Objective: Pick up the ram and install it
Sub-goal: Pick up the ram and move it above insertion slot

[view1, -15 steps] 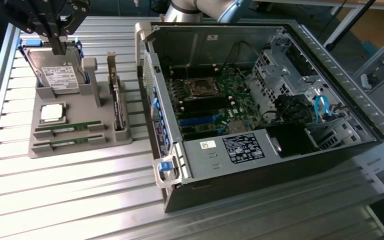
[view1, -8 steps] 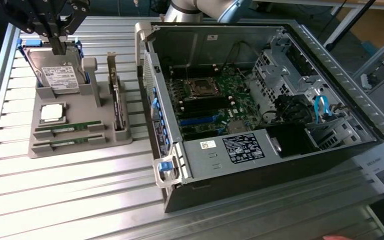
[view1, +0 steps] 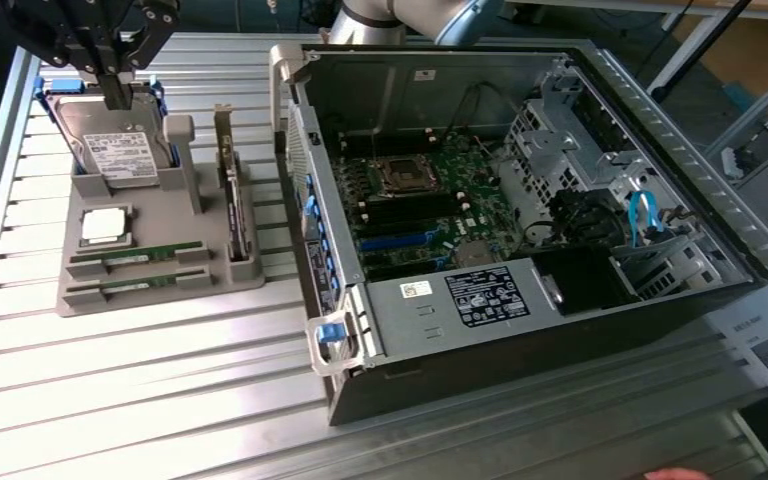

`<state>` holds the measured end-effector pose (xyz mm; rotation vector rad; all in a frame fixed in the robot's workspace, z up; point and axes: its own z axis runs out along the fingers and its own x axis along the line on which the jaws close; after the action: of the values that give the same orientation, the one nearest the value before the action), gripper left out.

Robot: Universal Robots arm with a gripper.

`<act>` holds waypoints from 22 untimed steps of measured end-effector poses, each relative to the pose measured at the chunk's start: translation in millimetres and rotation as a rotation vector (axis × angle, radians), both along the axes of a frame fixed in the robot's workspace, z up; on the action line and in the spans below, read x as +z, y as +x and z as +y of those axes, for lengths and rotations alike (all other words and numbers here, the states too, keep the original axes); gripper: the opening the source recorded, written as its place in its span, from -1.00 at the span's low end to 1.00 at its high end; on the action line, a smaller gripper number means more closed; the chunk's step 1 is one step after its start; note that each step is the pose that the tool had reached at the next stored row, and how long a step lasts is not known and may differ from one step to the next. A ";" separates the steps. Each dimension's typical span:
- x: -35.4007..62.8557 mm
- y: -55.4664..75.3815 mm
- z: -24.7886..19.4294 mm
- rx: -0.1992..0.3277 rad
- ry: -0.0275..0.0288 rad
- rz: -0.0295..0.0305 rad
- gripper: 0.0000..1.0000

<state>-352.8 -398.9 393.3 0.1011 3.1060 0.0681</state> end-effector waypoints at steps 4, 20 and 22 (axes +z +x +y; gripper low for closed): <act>0.0 0.0 0.0 0.021 0.0000 -0.0001 -0.80; 0.0 -0.6 0.0 0.194 0.0000 0.0000 -0.80; 0.0 -0.7 0.0 0.215 0.0000 0.0000 -0.80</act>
<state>-353.4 -398.9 393.3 -0.2334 3.1036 0.0734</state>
